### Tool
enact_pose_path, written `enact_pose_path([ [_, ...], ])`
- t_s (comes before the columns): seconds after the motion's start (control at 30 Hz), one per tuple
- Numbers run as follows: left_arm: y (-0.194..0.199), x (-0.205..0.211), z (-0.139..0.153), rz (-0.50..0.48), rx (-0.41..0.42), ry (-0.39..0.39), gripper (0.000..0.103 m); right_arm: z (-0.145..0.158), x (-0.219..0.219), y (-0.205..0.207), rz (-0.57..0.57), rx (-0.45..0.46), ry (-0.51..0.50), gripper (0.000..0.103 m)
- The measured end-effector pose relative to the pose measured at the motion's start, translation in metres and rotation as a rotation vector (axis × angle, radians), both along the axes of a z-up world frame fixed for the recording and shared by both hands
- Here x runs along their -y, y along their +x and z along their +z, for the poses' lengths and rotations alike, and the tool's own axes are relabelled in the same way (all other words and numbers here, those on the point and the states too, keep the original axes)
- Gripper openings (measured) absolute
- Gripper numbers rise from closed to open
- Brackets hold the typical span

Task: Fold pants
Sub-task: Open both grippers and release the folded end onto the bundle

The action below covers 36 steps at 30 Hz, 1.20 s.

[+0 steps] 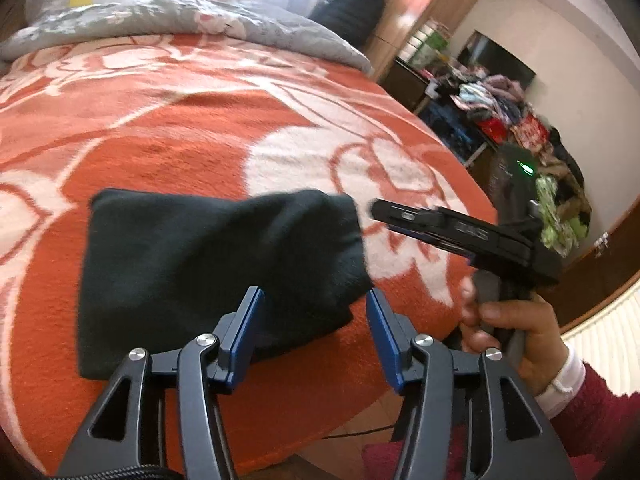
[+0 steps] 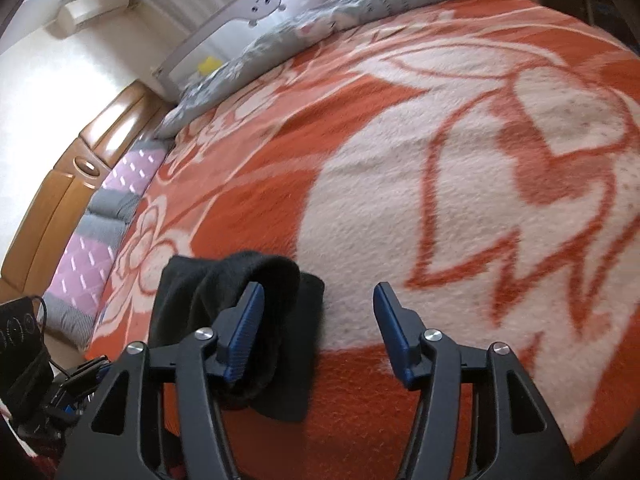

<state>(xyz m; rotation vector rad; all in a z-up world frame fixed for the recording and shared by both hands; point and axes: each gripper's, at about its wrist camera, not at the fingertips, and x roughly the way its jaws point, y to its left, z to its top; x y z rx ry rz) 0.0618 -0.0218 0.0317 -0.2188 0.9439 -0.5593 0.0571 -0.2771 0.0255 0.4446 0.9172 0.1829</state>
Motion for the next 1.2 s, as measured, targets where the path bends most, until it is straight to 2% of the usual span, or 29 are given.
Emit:
enact_pose_path([
  [0.2,0.014,-0.042,0.006,0.134,-0.004,-0.007,0.057,0.026,-0.03,-0.007,0.035,0.075,-0.078,0.066],
  [0.4,0.027,-0.078,0.004,0.238,-0.01,0.006,0.059,0.037,-0.067,-0.006,0.096,0.122,-0.185,0.068],
  [0.63,0.049,-0.092,-0.007,0.289,-0.032,0.052,0.06,0.035,-0.094,-0.006,0.116,0.146,-0.276,0.068],
  [1.0,0.09,-0.086,-0.044,0.321,-0.121,0.143,0.06,0.009,-0.089,0.0,0.075,0.059,-0.283,0.068],
  [1.2,0.109,-0.096,-0.062,0.352,-0.186,0.121,0.06,-0.008,-0.08,0.007,0.042,0.003,-0.259,0.068],
])
